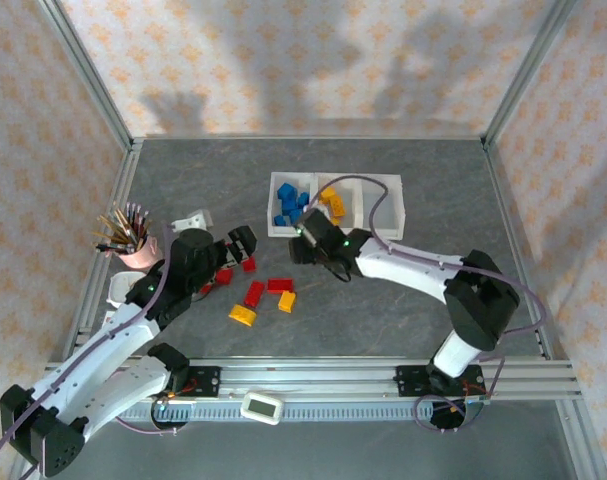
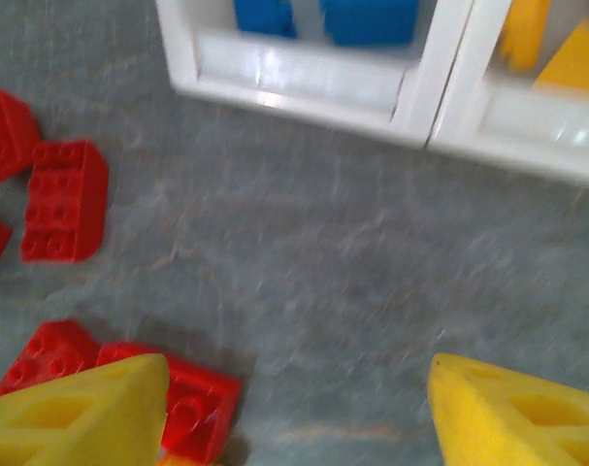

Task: Sort the legos into containers by color
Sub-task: Pick up the lego from the bottom-center of the table.

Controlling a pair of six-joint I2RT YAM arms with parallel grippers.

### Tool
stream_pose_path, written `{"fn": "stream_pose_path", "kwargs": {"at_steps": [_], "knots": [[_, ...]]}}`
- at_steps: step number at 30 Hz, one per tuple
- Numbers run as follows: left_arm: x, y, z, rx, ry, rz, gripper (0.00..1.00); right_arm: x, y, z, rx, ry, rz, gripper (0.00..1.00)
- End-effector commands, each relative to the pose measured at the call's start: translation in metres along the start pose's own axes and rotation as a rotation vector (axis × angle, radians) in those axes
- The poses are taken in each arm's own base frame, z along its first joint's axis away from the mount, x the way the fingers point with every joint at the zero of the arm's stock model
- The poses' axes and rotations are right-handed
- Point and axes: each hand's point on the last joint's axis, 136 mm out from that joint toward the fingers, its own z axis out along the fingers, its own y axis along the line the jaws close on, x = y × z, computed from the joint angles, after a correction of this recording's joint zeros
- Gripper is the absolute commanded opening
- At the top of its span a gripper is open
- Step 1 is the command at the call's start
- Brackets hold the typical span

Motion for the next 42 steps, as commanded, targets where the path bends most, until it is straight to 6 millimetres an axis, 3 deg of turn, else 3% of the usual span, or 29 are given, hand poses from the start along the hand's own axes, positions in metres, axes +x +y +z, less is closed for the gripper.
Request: {"fn": "stream_pose_path", "kwargs": {"at_steps": [1, 7, 13, 17, 25, 30, 37, 42], "knots": [[0.010, 0.021, -0.004, -0.058, 0.019, -0.027, 0.99, 0.018, 0.017, -0.005, -0.037, 0.004, 0.092, 0.74], [0.022, 0.030, -0.005, -0.075, 0.057, -0.028, 0.99, 0.053, 0.042, 0.006, -0.043, 0.036, 0.091, 0.81], [0.026, 0.035, -0.005, -0.087, 0.062, -0.028, 0.99, 0.073, 0.051, 0.025, -0.022, 0.072, 0.086, 0.83], [0.028, 0.038, -0.006, -0.090, 0.060, -0.031, 0.99, 0.079, 0.043, 0.032, 0.040, 0.068, 0.082, 0.83], [0.029, 0.035, -0.003, -0.074, 0.063, -0.042, 0.99, 0.091, 0.028, 0.019, 0.094, 0.064, 0.052, 0.69], [0.028, 0.032, -0.003, -0.061, 0.060, -0.049, 0.99, 0.095, 0.016, 0.016, 0.138, 0.063, 0.044, 0.55], [0.026, 0.031, -0.003, -0.062, 0.055, -0.045, 0.99, 0.084, 0.026, 0.013, 0.098, 0.031, 0.034, 0.35], [0.021, 0.025, -0.004, -0.041, 0.044, -0.045, 0.99, 0.066, 0.029, -0.001, 0.094, -0.010, 0.026, 0.33]]}}
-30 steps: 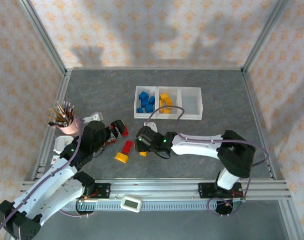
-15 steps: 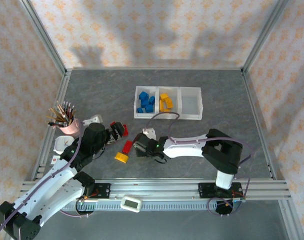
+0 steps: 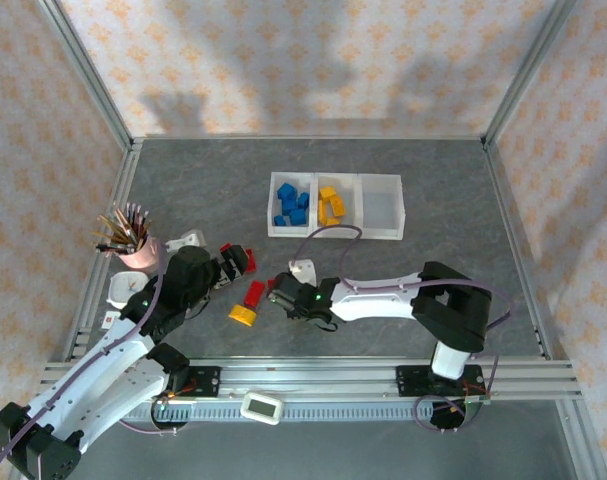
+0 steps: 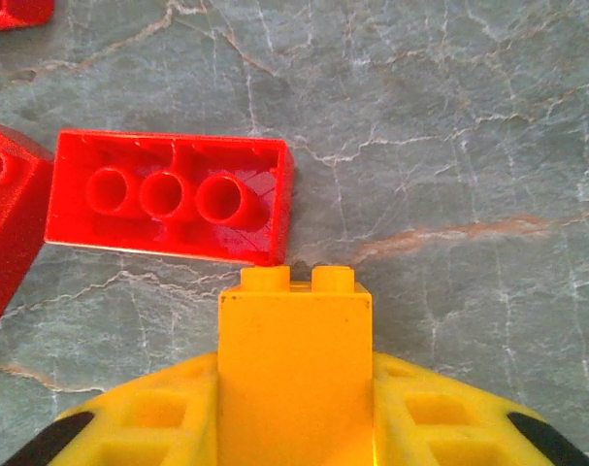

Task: Sort the legos into containers by color
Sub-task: Pick up the lego from the bottom-center of the table, then place the lego in the container.

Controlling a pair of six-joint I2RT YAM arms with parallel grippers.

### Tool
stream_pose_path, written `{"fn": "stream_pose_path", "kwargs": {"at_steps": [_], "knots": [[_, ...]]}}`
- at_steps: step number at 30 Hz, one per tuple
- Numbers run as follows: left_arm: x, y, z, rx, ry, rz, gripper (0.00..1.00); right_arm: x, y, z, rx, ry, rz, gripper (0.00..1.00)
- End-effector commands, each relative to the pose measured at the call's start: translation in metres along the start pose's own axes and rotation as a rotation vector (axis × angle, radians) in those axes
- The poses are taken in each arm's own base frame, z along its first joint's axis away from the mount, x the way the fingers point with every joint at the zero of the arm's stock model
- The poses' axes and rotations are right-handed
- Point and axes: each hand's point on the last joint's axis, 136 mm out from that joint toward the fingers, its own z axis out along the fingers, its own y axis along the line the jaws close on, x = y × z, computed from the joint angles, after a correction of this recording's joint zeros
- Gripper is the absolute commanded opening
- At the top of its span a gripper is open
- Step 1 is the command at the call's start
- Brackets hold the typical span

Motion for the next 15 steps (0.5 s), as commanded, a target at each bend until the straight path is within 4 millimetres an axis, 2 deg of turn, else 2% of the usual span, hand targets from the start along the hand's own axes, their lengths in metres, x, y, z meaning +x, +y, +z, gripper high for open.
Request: {"fn": "stream_pose_path", "kwargs": {"at_steps": [1, 4, 8, 15], "knots": [[-0.008, -0.010, -0.001, 0.042, -0.021, -0.015, 0.99, -0.028, 0.000, -0.024, 0.002, -0.084, -0.001, 0.33], [-0.011, -0.021, 0.001, 0.086, -0.023, -0.018, 0.99, -0.045, -0.004, -0.039, -0.022, -0.116, 0.021, 0.33], [-0.018, -0.031, 0.004, 0.098, -0.033, 0.001, 0.99, -0.074, -0.024, -0.055, -0.019, -0.162, 0.048, 0.34], [-0.036, -0.052, 0.011, 0.121, -0.064, 0.021, 0.99, -0.139, -0.068, -0.063, 0.079, -0.245, 0.051, 0.33]]}}
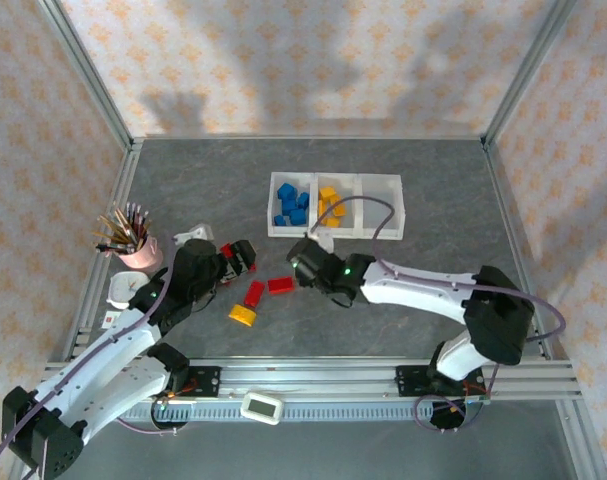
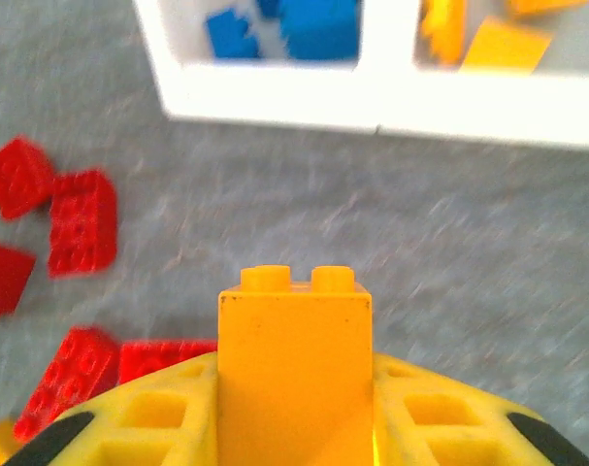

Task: Sort the legos into containers by color
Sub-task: Place the lego in the container.

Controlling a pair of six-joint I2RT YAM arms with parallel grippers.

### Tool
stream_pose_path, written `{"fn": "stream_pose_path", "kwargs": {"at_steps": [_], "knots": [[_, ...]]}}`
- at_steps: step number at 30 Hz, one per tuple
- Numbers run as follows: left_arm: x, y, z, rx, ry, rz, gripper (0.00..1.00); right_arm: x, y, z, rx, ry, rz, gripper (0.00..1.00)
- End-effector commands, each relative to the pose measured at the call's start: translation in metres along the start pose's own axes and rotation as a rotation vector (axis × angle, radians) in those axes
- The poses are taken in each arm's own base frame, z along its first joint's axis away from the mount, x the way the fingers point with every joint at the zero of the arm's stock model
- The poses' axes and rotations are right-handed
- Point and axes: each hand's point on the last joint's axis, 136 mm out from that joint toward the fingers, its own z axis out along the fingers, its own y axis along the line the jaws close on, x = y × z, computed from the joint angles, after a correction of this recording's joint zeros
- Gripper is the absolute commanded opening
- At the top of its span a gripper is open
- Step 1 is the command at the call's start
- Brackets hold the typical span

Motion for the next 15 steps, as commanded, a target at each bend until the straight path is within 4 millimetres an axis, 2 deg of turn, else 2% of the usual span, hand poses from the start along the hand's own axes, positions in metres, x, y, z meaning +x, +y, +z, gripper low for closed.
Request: {"fn": "stream_pose_path", "kwargs": {"at_steps": [1, 7, 10, 15], "knots": [[-0.029, -0.025, -0.003, 0.063, -0.080, 0.011, 0.99, -0.037, -0.023, 0.000, 0.068, -0.064, -0.039, 0.34], [-0.042, -0.036, 0.008, 0.064, -0.115, 0.015, 0.99, -0.091, -0.053, 0.029, 0.137, -0.121, -0.002, 0.34], [-0.044, -0.043, 0.015, 0.076, -0.113, 0.020, 0.99, -0.108, -0.063, 0.054, 0.156, -0.112, 0.010, 0.34], [-0.049, -0.048, 0.024, 0.061, -0.111, 0.039, 0.99, -0.125, -0.077, 0.098, 0.191, -0.082, 0.017, 0.34]]}}
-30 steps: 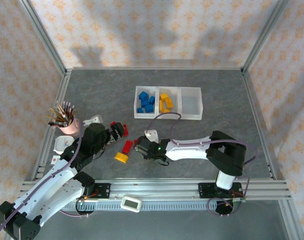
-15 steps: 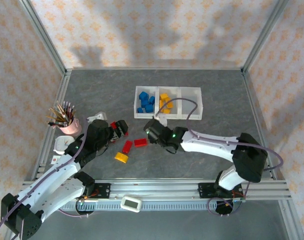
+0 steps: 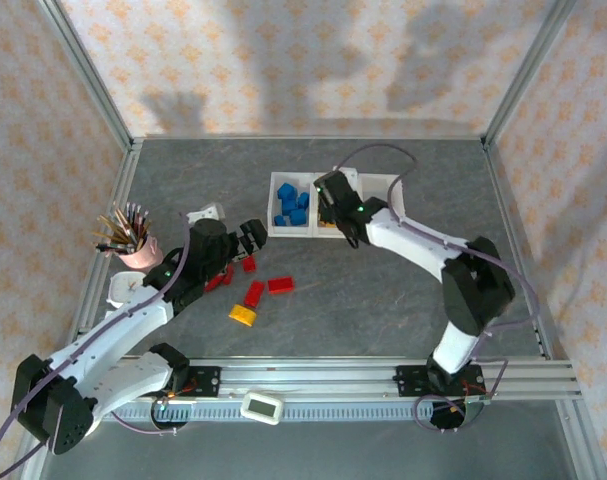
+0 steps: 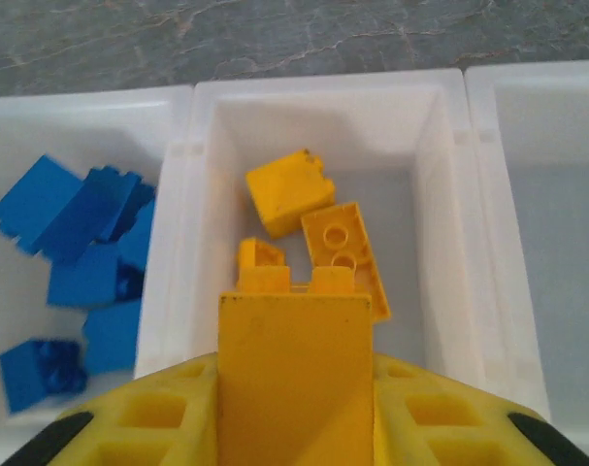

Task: Sort the legos into containers by color
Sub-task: Place the lego in the container.

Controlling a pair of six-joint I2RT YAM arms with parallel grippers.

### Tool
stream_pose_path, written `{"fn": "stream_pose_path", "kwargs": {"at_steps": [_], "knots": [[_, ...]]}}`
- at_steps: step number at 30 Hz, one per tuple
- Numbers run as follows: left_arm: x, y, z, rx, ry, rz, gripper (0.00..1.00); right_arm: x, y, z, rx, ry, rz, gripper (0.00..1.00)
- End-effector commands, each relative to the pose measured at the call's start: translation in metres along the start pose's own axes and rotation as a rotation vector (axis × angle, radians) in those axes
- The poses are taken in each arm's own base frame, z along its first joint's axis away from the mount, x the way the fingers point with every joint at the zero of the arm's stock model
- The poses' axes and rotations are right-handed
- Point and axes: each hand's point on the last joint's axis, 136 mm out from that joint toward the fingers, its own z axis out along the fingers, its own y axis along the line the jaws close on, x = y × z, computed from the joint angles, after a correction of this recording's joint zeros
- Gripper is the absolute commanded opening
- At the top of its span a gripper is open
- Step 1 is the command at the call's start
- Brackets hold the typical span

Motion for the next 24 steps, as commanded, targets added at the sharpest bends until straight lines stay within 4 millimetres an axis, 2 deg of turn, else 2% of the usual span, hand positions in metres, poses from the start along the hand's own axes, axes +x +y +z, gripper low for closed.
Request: {"fn": "stream_pose_path", "kwargs": {"at_steps": [1, 4, 6, 9, 12, 15, 19, 24], "knots": [[-0.028, -0.016, -0.001, 0.027, -0.078, 0.016, 0.99, -0.012, 0.000, 0.025, 0.012, 0.004, -0.028, 0.34], [-0.032, -0.017, 0.001, 0.022, -0.083, 0.025, 0.99, -0.016, -0.001, 0.042, 0.028, 0.019, -0.030, 0.37], [-0.033, -0.018, 0.001, 0.019, -0.085, 0.029, 0.99, -0.021, 0.001, 0.043, 0.024, 0.013, -0.028, 0.42], [-0.035, -0.018, 0.001, 0.020, -0.089, 0.031, 0.99, -0.029, 0.005, 0.036, 0.002, -0.007, -0.021, 0.48], [-0.035, -0.019, 0.001, 0.024, -0.085, 0.032, 0.99, -0.034, 0.006, 0.028, -0.009, -0.011, -0.024, 0.49], [-0.035, -0.019, -0.002, 0.027, -0.084, 0.032, 0.99, -0.033, 0.010, 0.010, -0.043, -0.014, -0.022, 0.49], [-0.034, -0.015, -0.011, 0.027, -0.091, 0.025, 0.99, -0.017, 0.019, -0.020, -0.084, -0.023, -0.045, 0.54], [-0.030, -0.003, -0.026, 0.008, -0.097, 0.017, 0.99, 0.021, 0.040, -0.052, -0.163, 0.015, -0.113, 0.59]]}}
